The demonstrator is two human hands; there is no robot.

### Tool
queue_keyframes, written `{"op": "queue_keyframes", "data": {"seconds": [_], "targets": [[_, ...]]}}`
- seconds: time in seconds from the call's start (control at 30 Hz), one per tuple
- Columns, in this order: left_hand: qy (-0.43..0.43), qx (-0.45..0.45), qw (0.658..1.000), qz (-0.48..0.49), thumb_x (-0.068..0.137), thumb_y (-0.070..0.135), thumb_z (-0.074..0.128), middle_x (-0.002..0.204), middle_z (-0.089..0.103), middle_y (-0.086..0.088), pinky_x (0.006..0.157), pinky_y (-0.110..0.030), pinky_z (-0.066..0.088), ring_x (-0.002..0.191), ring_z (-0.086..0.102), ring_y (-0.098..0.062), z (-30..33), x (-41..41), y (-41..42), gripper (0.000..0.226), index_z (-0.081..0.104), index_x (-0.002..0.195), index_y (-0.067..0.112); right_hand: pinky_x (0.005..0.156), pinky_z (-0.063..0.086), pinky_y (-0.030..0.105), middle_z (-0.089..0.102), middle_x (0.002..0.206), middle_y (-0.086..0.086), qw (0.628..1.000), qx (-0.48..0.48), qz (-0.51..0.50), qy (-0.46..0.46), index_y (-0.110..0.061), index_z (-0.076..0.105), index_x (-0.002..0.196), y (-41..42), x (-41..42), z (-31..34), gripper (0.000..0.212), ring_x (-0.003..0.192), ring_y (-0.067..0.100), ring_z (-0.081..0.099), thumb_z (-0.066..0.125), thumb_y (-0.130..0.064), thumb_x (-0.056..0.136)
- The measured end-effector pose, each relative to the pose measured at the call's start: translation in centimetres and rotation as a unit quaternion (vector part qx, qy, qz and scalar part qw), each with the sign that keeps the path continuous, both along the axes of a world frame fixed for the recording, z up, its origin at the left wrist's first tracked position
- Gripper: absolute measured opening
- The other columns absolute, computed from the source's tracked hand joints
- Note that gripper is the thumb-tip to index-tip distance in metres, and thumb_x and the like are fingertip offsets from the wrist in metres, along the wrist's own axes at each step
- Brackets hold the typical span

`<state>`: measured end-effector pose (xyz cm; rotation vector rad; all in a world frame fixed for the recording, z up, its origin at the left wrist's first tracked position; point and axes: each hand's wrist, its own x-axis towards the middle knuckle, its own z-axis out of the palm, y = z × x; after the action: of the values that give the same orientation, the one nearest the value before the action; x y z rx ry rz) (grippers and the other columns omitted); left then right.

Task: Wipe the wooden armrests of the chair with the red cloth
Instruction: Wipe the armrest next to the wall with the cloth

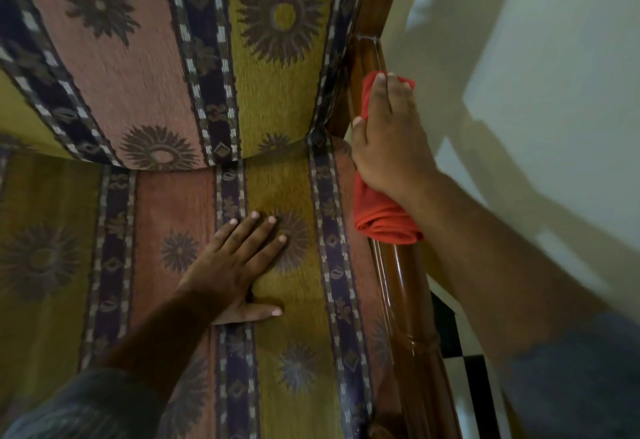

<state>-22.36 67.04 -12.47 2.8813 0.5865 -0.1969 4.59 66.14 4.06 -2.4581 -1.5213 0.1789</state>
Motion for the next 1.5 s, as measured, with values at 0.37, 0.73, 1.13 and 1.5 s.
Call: {"op": "queue_keyframes", "data": {"seconds": [0.37, 0.73, 1.13, 1.5], "targets": [[-0.034, -0.040, 0.999, 0.003, 0.072, 0.094, 0.035, 0.163, 0.024, -0.014, 0.117, -0.056, 0.020, 0.150, 0.019, -0.036, -0.8, -0.1, 0.2, 0.114, 0.025, 0.156, 0.017, 0.119, 0.024, 0.036, 0.033, 0.160, 0.007, 0.995, 0.003, -0.061, 0.080, -0.020, 0.018, 0.157, -6.8, -0.7, 0.0, 0.057, 0.147, 0.023, 0.029, 0.030, -0.037, 0.104], [-0.033, -0.026, 0.999, -0.002, 0.072, 0.093, 0.038, 0.161, 0.027, -0.015, 0.116, -0.056, 0.021, 0.149, 0.022, -0.037, -0.5, 0.0, 0.0, 0.114, 0.031, 0.154, 0.015, 0.123, 0.008, 0.037, 0.018, 0.165, 0.016, 0.999, 0.018, -0.028, -0.005, -0.005, 0.021, 0.155, 4.6, 2.0, 0.5, 0.056, 0.154, 0.032, 0.007, 0.032, -0.029, 0.105], [-0.061, -0.039, 0.997, 0.001, 0.071, 0.094, 0.038, 0.162, 0.028, -0.014, 0.117, -0.056, 0.021, 0.150, 0.021, -0.036, -1.1, 0.0, 0.1, 0.114, 0.029, 0.155, 0.016, 0.121, 0.020, 0.042, 0.037, 0.157, 0.016, 1.000, 0.011, -0.025, -0.008, -0.006, 0.037, 0.147, 1.7, 1.8, 1.2, 0.049, 0.152, 0.033, 0.018, 0.032, -0.030, 0.104], [-0.040, -0.017, 0.999, 0.000, 0.072, 0.094, 0.034, 0.164, 0.019, -0.013, 0.122, -0.052, 0.009, 0.152, 0.011, -0.034, -1.1, -0.2, 0.0, 0.115, 0.022, 0.157, 0.017, 0.121, 0.007, 0.036, 0.018, 0.165, 0.015, 0.999, 0.032, -0.014, 0.022, -0.013, 0.025, 0.155, 3.3, 2.0, 0.8, 0.055, 0.154, 0.034, 0.006, 0.033, -0.032, 0.104]]}}
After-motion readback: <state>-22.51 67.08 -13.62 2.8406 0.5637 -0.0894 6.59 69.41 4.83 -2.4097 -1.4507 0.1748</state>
